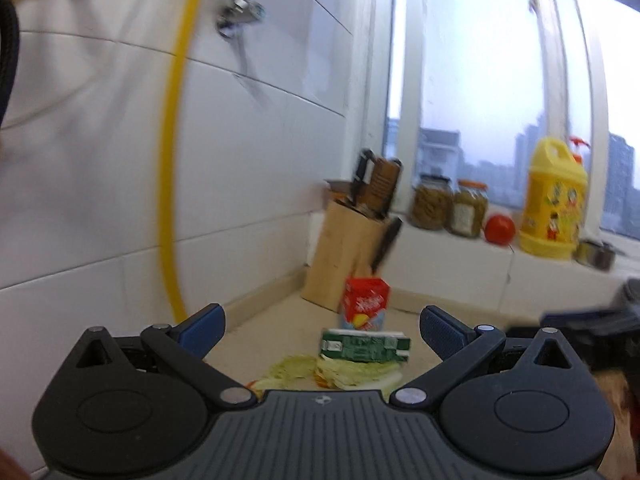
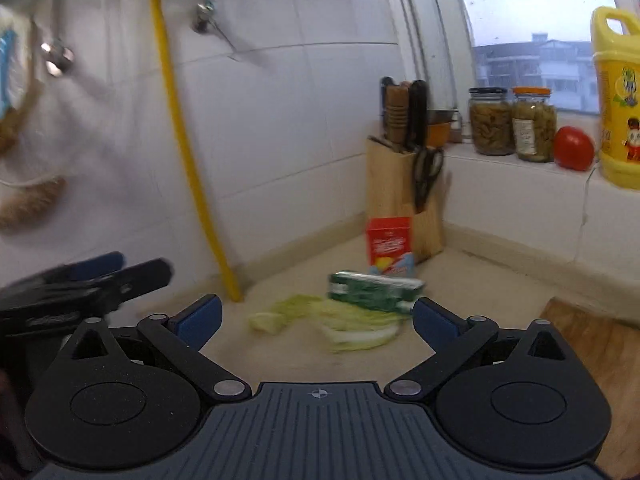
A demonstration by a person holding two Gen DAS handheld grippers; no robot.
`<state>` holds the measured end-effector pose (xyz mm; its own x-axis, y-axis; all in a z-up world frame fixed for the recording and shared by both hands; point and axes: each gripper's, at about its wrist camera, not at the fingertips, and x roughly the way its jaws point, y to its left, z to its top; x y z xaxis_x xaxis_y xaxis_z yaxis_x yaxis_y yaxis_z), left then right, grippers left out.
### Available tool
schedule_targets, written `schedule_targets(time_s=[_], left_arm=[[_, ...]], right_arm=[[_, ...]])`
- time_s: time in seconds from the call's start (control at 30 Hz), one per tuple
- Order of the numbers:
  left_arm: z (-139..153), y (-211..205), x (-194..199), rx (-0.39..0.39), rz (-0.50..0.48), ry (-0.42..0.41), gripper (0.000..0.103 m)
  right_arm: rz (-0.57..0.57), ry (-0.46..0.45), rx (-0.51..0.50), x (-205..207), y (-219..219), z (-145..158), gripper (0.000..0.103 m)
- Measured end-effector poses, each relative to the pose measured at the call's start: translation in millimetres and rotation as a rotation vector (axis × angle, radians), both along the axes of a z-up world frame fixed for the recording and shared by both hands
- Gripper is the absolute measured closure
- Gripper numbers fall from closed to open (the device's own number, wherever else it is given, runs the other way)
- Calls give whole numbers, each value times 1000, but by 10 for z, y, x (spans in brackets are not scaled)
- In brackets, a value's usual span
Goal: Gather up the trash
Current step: 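Raise both tools out of the bin back over the counter, then grasp the red ice tea carton with the left gripper while the right grasps the white milk carton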
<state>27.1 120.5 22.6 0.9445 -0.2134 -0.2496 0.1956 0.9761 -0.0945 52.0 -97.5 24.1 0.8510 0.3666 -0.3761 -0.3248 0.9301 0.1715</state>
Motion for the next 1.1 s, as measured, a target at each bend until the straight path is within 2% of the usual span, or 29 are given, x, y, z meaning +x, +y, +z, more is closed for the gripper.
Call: schedule_targets(time_s=[0.1, 0.17, 0.23, 0.27, 0.3, 0.33, 0.37, 0.4, 0.43, 0.5, 0.6, 0.7, 0.87, 0.97, 1.1], left_arm=[[12, 4, 248, -1, -54, 21, 0], [74, 30, 428, -11, -87, 16, 0], [136, 79, 593, -18, -120, 1, 0], [150, 92, 670, -14, -134, -2, 0], [148, 101, 753, -6, -141, 1, 0], [134, 100, 834, 2, -147, 4, 0], [119, 102, 911, 9, -158, 11, 0], [108, 93, 999, 12, -171, 16, 0], [100, 85, 1084, 9, -184, 17, 0], [90, 77, 1238, -1, -206, 20, 0], [79, 53, 1509, -35, -281, 52, 0], [11, -23, 1858, -56, -343, 92, 0], [-199, -215, 2469, -88, -439, 177, 0], [-361, -331, 2772, -66, -484, 214, 0], [-556, -444, 3144, -55, -548, 261, 0]], right_arm=[[-27, -73, -21, 202, -65, 281, 0], [-35, -176, -39, 242, -95, 574, 0], [-40, -290, -56, 191, -149, 610, 0], [-53, -311, -60, 236, -164, 529, 0], [-79, -226, -70, 380, -164, 389, 0], [-108, -55, -87, 610, -161, 223, 0], [-142, 78, -73, 796, -185, 57, 2], [-159, 159, -37, 927, -237, -87, 3], [-155, 181, -21, 992, -272, -162, 3], [-145, 160, -55, 1077, -250, -216, 2], [-83, 116, -171, 1238, -110, -246, 0], [-6, 139, -282, 1498, 32, -359, 0], [109, 199, -329, 1806, 134, -537, 0], [150, 220, -362, 2022, 139, -641, 0], [206, 260, -354, 2293, 81, -760, 0]])
